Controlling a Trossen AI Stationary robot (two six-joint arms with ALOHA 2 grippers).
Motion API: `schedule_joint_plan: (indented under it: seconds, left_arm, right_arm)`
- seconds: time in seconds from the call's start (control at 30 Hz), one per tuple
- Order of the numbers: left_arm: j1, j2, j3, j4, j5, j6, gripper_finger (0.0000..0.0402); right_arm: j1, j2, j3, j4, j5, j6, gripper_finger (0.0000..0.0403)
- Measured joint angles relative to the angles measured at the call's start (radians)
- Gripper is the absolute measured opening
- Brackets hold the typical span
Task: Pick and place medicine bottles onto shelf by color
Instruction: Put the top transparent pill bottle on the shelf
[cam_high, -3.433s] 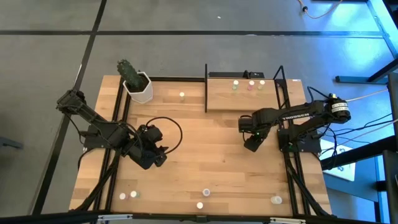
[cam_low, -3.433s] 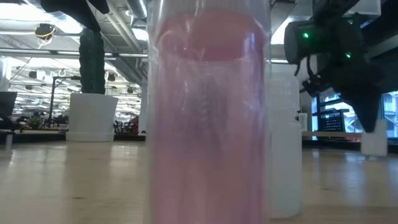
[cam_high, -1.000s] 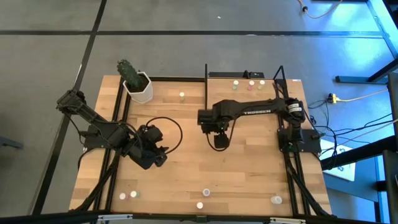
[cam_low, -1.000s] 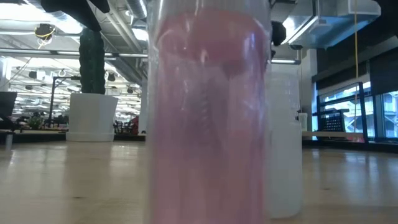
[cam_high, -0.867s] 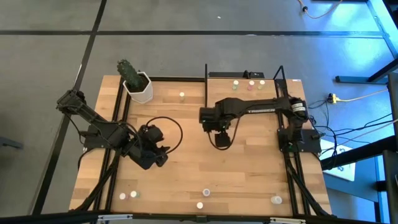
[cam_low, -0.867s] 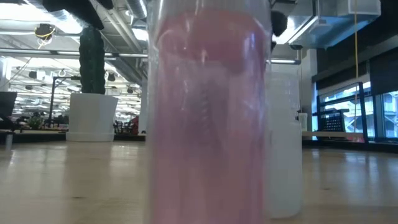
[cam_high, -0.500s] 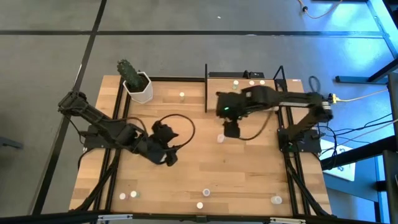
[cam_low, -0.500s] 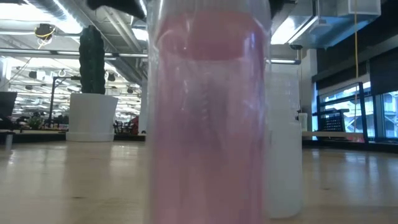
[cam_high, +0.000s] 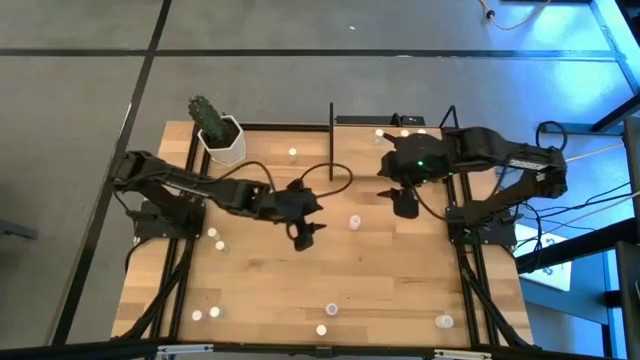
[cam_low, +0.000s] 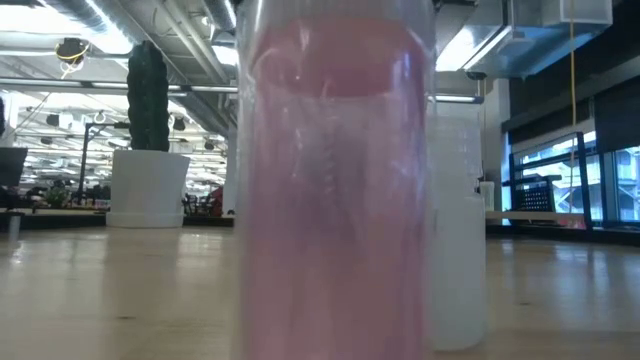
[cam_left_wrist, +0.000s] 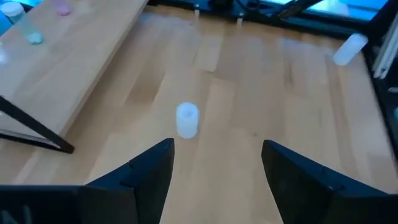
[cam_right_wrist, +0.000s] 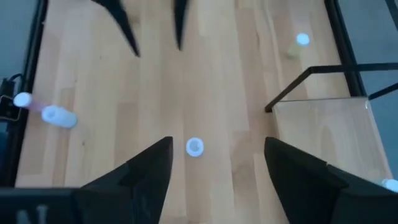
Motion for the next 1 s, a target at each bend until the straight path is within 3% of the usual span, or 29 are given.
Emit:
schedule_joint_plan:
  seconds: [0.23,0.37,0.7,0.83,1.0]
  left_arm:
    - [0.034,0.074,0.0,0.049,0.01,0.028,0.0236]
    - [0.027,0.088,0.0,0.049,0.01,0.02,0.0236]
    - [0.009,0.087,0.0,0.051,0.007,-0.005,0.0236]
    - [0.009,0.087,0.0,0.051,0.007,-0.01,0.0236]
    - [0.009,0.087,0.0,0.04,0.007,-0.034,0.0236]
  right_arm:
    - [0.021,0.012,-0.003,-0.076,-0.001,-0.059,0.0253]
    - [0.022,0.015,-0.08,-0.047,-0.022,-0.109,0.0253]
    - [0.022,0.017,-0.467,0.292,-0.053,-0.192,0.0253]
    - [0.022,0.017,-0.587,0.473,-0.132,-0.194,0.0253]
    - [0.016,0.019,-0.715,0.691,-0.135,-0.233,0.0253]
